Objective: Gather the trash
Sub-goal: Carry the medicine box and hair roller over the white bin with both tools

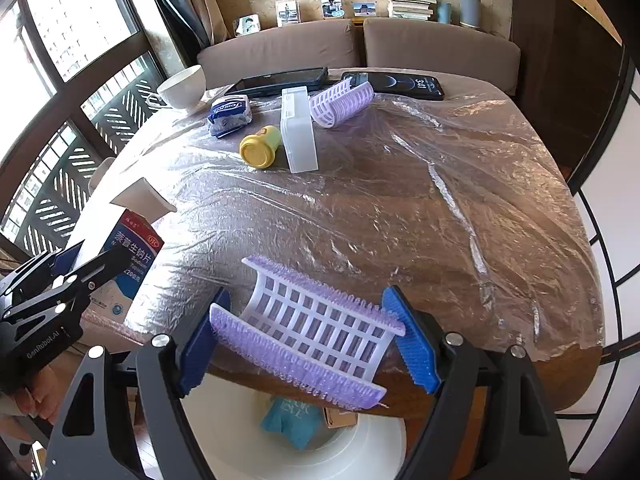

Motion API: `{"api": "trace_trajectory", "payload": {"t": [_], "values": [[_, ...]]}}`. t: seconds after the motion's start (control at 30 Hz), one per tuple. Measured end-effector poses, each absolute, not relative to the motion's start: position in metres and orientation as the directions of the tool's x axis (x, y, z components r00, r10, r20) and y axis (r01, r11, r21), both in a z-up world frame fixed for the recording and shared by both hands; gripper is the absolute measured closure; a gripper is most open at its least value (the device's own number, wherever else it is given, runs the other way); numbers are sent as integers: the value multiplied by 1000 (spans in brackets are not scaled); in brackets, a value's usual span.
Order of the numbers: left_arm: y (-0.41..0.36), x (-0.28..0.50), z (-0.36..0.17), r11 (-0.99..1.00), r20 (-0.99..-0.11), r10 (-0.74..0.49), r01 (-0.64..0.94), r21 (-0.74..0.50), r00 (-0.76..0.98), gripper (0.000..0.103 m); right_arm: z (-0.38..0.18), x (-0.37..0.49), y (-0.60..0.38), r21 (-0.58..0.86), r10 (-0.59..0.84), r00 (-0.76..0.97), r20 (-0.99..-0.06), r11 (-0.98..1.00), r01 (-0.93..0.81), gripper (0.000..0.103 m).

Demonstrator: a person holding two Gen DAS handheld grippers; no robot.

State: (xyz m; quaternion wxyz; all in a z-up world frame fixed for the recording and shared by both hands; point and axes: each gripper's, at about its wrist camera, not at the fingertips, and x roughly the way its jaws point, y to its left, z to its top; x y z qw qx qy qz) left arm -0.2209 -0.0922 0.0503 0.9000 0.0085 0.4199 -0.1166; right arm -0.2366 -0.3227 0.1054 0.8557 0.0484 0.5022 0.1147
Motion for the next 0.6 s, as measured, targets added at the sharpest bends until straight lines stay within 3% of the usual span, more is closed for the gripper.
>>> {"api": "trace_trajectory", "payload": {"t": [0.6], "values": [[-95, -254, 48, 955, -785, -227, 291, -63, 577, 55, 112, -269, -333, 200, 272, 447, -852, 959, -202, 26]]}}
